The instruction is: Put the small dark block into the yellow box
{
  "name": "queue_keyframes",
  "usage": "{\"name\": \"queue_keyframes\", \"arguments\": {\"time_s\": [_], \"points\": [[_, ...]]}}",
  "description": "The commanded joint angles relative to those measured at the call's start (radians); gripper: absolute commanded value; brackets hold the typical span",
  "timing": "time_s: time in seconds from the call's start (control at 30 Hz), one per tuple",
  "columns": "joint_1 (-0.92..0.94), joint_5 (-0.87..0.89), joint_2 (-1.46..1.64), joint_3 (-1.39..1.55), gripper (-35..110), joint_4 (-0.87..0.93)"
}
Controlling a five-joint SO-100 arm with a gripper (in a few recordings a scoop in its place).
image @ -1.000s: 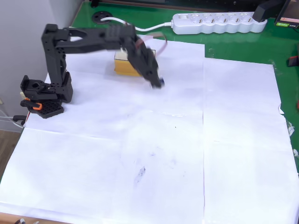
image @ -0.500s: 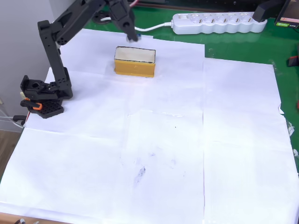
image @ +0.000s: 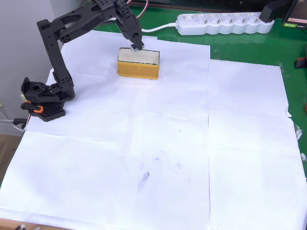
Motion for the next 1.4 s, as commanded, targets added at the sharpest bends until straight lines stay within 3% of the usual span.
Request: {"name": "queue_keyframes", "arguments": {"time_s": [0.0, 0.23, 0.5, 0.8, 1.13, 1.23, 1.37], "points": [[-0.026, -0.026, 0.006, -0.002, 0, -0.026], [-0.021, -0.043, 0.015, -0.052, 8, -0.101], [0.026, -0.12, 0.009, -0.029, 37, -0.103], [0.052, -0.138, -0.04, 0.026, 38, -0.086], [0.109, -0.104, -0.239, 0.13, 39, 0.048], [0.209, -0.104, -0.385, 0.005, 39, 0.107], [0.38, -0.176, -0.793, -0.42, 39, 0.035]]}}
